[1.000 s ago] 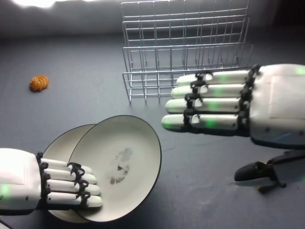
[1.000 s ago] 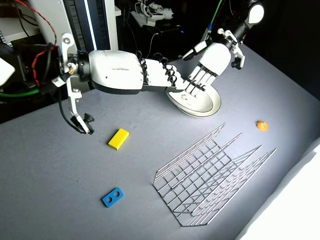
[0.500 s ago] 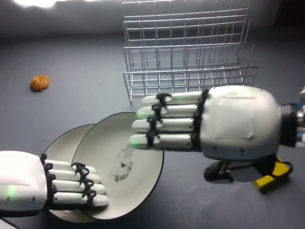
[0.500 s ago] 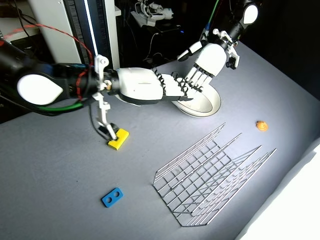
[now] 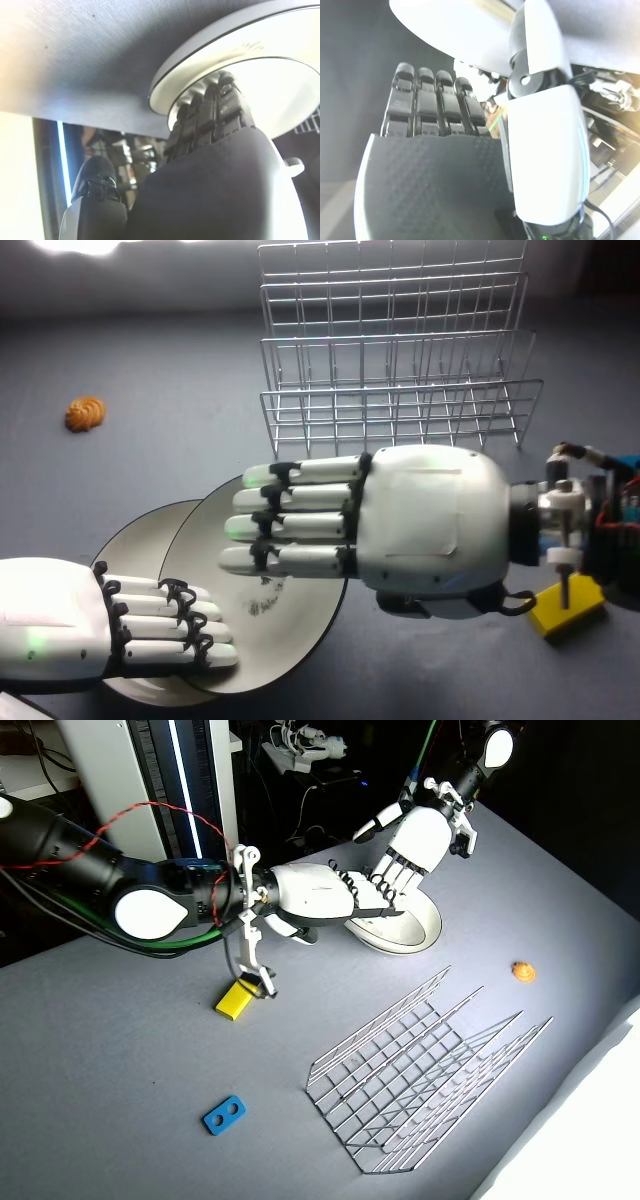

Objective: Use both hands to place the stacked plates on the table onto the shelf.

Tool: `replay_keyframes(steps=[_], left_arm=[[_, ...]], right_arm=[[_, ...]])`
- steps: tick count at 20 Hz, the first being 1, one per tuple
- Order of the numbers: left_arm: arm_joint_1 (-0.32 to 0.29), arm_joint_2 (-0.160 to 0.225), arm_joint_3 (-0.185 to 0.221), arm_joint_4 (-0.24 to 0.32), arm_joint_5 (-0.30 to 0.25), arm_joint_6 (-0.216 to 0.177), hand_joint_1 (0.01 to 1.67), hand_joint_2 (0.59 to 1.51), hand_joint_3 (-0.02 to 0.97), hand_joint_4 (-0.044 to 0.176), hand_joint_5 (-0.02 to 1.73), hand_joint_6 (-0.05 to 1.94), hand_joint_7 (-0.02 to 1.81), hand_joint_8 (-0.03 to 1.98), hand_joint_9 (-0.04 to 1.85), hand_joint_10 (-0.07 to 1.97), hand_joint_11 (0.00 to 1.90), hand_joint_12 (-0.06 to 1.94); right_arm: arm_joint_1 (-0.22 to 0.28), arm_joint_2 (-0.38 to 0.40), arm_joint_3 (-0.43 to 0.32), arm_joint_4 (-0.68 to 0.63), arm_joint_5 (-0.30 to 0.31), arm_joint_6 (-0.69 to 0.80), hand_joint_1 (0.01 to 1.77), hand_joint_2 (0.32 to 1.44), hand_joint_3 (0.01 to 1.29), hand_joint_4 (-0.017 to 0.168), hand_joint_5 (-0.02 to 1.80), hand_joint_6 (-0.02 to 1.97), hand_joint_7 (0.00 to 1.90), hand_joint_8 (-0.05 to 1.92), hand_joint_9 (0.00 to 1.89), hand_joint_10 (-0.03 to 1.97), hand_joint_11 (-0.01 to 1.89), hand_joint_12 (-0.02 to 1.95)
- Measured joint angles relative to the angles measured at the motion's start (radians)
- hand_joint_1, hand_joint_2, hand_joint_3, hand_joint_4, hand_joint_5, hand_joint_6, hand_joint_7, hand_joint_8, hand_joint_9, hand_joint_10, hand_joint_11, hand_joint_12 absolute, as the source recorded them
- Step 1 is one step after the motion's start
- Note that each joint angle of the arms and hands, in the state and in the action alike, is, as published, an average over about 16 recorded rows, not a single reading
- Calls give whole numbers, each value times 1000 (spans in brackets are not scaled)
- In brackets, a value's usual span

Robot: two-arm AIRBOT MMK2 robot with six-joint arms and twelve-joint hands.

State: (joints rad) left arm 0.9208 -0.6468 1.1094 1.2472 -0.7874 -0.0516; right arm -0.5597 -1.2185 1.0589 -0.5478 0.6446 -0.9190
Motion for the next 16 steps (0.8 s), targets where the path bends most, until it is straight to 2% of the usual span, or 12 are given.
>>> replay_keyframes(steps=[4, 10, 13, 16], left_arm=[[-3, -1, -7, -8, 8, -1, 21, 1183, 10, -3, -13, -18, -14, -25, -16, -24, 14, -24], [-6, -2, -14, -17, 15, -2, 21, 1187, 9, -4, -13, -21, -15, -25, -16, -23, 15, -23], [-6, -2, -15, -20, 16, -2, 21, 1188, 9, -4, -13, -21, -15, -25, -16, -23, 15, -23], [-6, -3, -17, -25, 18, -2, 21, 1190, 9, -4, -13, -21, -15, -25, -16, -23, 15, -23]], right_arm=[[1, -56, 34, 26, -6, -27, 1237, 1004, 19, 6, 21, 20, 21, -18, 15, -4, 28, 29], [3, -115, 74, 62, -13, -48, 1240, 1020, 19, 6, 35, 20, 25, -18, 18, -4, 25, 177], [5, -131, 83, 75, -14, -53, 1236, 1032, 19, 6, 71, 20, 48, -17, 37, -2, 20, 302], [7, -139, 89, 79, -15, -55, 1227, 1045, 19, 6, 147, 20, 116, -12, 104, 12, 17, 523]])
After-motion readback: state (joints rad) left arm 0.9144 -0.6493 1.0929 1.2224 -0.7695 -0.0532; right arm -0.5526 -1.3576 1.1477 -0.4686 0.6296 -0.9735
